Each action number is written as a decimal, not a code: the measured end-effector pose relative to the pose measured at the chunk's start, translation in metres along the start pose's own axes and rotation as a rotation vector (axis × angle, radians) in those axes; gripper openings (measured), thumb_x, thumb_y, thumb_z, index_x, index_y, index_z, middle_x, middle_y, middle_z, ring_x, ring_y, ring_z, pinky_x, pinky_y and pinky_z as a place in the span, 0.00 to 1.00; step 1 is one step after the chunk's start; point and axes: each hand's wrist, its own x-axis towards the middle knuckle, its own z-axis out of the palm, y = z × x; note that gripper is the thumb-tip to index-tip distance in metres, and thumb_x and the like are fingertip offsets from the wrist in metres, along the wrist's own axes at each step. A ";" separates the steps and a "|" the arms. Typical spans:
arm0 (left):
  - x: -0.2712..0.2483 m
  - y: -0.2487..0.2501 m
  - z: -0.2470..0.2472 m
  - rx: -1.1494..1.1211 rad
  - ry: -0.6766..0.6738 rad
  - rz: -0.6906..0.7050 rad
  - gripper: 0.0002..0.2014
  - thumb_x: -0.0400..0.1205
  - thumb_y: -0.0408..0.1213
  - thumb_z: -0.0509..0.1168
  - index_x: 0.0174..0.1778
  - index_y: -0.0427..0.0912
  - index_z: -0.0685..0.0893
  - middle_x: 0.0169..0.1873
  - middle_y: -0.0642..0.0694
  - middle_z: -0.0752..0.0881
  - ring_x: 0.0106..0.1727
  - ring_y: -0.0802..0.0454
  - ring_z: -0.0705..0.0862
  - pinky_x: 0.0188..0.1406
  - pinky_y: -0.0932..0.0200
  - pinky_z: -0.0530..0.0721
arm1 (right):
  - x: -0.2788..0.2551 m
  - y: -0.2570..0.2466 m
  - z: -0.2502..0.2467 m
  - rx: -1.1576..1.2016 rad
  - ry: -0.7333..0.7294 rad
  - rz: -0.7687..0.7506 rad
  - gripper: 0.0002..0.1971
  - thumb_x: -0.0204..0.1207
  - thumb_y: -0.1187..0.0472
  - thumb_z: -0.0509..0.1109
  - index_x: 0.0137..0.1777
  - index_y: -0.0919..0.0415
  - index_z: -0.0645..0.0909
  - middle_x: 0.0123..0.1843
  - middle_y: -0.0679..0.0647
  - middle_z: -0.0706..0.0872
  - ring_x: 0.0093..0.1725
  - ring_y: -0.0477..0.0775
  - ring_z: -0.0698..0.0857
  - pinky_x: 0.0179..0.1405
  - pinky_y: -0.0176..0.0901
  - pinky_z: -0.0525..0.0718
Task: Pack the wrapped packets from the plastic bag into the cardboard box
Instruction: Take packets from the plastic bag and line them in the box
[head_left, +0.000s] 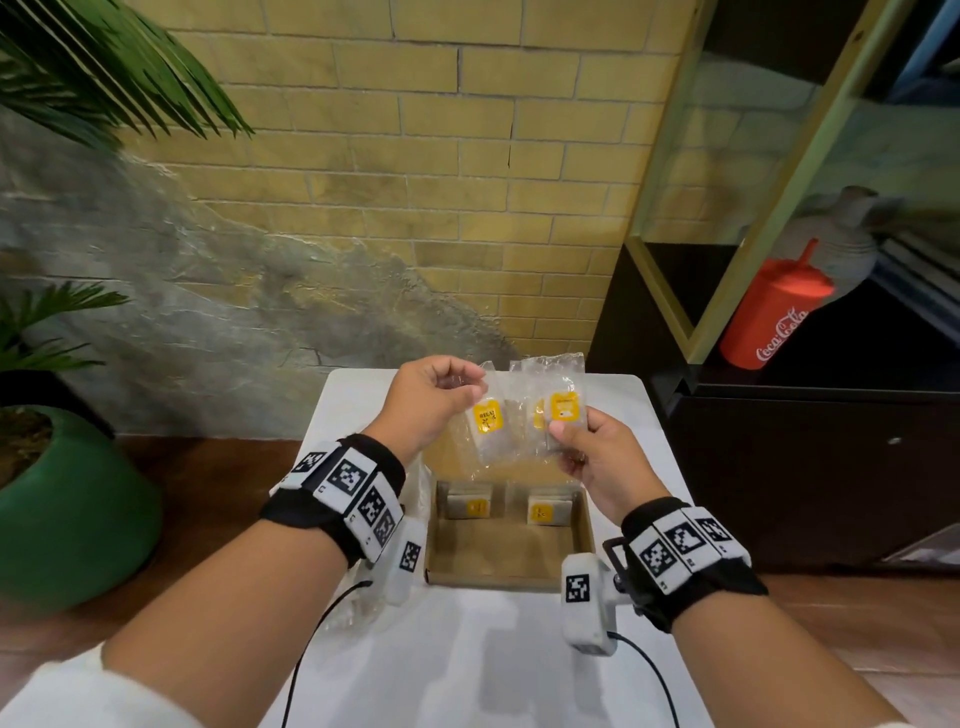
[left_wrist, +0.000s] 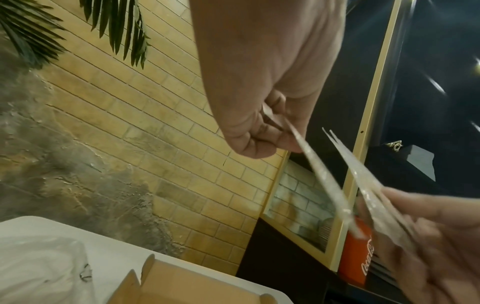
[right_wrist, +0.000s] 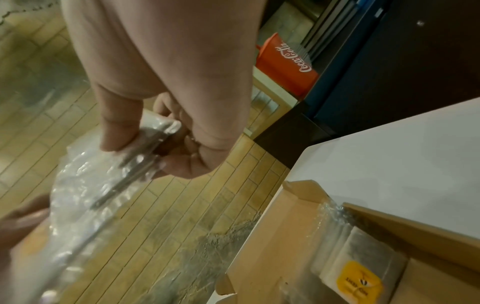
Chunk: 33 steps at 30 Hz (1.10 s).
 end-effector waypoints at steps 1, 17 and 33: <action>-0.001 -0.001 0.000 0.002 -0.008 -0.008 0.10 0.76 0.23 0.70 0.39 0.45 0.85 0.39 0.44 0.87 0.44 0.51 0.84 0.48 0.63 0.83 | -0.001 -0.001 -0.001 0.026 -0.006 0.009 0.04 0.77 0.67 0.66 0.50 0.62 0.81 0.41 0.53 0.85 0.37 0.47 0.80 0.34 0.35 0.77; 0.009 -0.034 -0.022 0.256 0.134 -0.102 0.15 0.81 0.27 0.62 0.63 0.41 0.82 0.57 0.44 0.85 0.52 0.54 0.84 0.54 0.63 0.80 | -0.007 0.003 0.011 0.000 -0.022 0.064 0.05 0.81 0.68 0.61 0.49 0.59 0.77 0.40 0.56 0.80 0.40 0.55 0.79 0.44 0.45 0.82; -0.010 -0.120 -0.049 1.455 -0.259 -0.496 0.24 0.80 0.35 0.56 0.74 0.45 0.68 0.72 0.45 0.71 0.73 0.44 0.69 0.68 0.44 0.71 | -0.003 0.023 -0.001 -0.011 0.093 0.146 0.09 0.82 0.66 0.62 0.59 0.64 0.78 0.48 0.61 0.81 0.48 0.60 0.78 0.57 0.56 0.79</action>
